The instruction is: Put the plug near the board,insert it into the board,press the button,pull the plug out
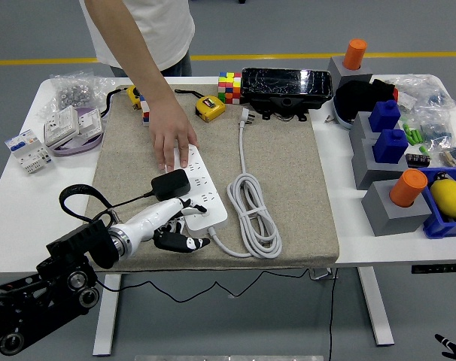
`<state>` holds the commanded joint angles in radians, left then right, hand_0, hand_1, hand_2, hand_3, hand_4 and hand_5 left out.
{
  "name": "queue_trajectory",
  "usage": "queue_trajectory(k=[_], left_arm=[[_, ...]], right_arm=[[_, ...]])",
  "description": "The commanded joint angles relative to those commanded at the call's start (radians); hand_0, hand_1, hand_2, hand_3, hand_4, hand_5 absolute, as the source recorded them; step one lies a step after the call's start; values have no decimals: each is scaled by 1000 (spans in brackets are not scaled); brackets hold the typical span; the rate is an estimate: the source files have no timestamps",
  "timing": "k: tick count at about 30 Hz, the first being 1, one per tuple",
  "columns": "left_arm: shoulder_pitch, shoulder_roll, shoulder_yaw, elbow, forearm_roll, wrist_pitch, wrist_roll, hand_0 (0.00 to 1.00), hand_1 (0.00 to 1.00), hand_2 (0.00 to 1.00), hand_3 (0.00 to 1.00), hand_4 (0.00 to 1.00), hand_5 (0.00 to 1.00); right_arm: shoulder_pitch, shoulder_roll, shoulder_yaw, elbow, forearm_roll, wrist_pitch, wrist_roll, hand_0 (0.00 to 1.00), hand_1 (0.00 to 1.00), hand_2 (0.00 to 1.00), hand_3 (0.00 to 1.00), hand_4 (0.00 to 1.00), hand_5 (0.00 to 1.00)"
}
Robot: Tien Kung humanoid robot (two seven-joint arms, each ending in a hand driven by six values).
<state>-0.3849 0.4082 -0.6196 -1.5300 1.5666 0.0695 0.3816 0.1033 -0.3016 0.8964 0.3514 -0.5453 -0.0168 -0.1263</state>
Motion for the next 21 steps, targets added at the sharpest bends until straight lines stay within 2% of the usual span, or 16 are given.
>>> queue_trajectory(k=[19,21], left_arm=[[-3,-13,18,26,3,-18,20,75,57,126,788,817,427],[-3,-13,15,27,6,-14,12,76,57,127,753,815,428]], right_arm=[[-7,6,17,1,-4,-1,0,580,672,685,617,979,521],[-7,7,19,0,-4,-1,0,580,672,685,618,979,521]])
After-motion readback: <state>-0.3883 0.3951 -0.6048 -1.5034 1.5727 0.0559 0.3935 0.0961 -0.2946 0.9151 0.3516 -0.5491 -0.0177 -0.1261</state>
